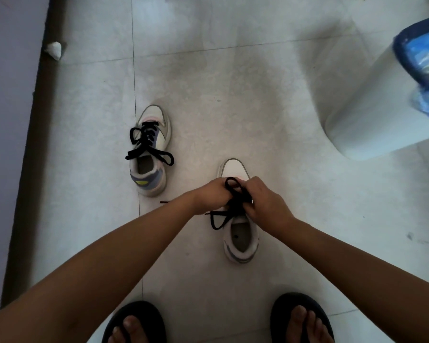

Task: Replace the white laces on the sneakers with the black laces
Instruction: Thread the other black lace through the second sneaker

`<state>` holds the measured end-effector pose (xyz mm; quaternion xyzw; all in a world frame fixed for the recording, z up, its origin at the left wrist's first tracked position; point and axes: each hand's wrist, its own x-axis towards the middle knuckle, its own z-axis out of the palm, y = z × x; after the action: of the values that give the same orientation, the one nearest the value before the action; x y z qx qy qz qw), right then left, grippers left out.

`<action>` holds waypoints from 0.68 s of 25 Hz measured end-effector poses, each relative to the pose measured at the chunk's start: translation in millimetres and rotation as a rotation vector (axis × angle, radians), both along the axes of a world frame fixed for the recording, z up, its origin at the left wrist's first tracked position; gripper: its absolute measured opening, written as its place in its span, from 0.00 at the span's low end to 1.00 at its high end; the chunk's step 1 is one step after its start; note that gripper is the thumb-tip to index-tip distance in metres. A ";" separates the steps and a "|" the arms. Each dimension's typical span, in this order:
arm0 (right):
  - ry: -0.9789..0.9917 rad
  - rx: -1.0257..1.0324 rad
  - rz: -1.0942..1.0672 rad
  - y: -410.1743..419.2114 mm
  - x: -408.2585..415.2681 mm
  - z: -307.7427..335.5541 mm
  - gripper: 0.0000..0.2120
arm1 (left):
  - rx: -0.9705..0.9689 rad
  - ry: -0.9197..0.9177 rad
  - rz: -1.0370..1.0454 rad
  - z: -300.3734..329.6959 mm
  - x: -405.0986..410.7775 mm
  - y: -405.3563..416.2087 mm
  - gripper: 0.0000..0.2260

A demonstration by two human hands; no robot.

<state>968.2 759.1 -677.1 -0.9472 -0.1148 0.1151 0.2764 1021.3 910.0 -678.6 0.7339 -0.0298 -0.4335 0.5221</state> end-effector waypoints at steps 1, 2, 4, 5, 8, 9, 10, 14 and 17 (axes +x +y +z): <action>0.027 0.048 -0.067 -1.2 -1.9 -2.8 0.14 | 0.035 -0.009 -0.016 -0.9 0.6 0.3 0.10; 0.091 0.102 -0.141 -2.9 -4.0 -5.8 0.10 | 0.100 -0.055 -0.052 -1.2 1.4 0.8 0.09; 0.267 0.196 -0.260 -5.9 -7.5 -9.8 0.06 | 0.199 -0.143 -0.131 -5.0 -0.3 2.2 0.13; 0.316 0.246 -0.312 -7.5 -8.9 -11.3 0.06 | 0.190 -0.129 -0.131 -5.7 -2.1 3.9 0.12; 0.345 0.373 -0.442 -11.5 -9.3 -7.0 0.04 | 0.169 -0.257 -0.157 1.2 3.6 14.4 0.05; 0.357 0.420 -0.493 -13.3 -9.9 -5.8 0.05 | 0.266 -0.428 -0.265 2.8 8.8 18.2 0.04; 0.381 0.479 -0.536 -15.8 -11.7 -4.7 0.06 | 0.398 -0.616 -0.419 3.7 13.0 20.5 0.06; 0.533 0.693 -0.528 -22.2 -25.6 -0.7 0.05 | 0.807 -1.083 -0.989 -0.8 8.6 21.5 0.10; 0.582 0.736 -0.517 -22.7 -29.8 0.6 0.05 | 0.811 -0.950 -0.747 2.5 13.3 19.8 0.08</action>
<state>938.4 736.4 -676.5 -0.7139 0.1708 0.2535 0.6300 1034.6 929.9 -676.1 0.9194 -0.3391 -0.1943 -0.0431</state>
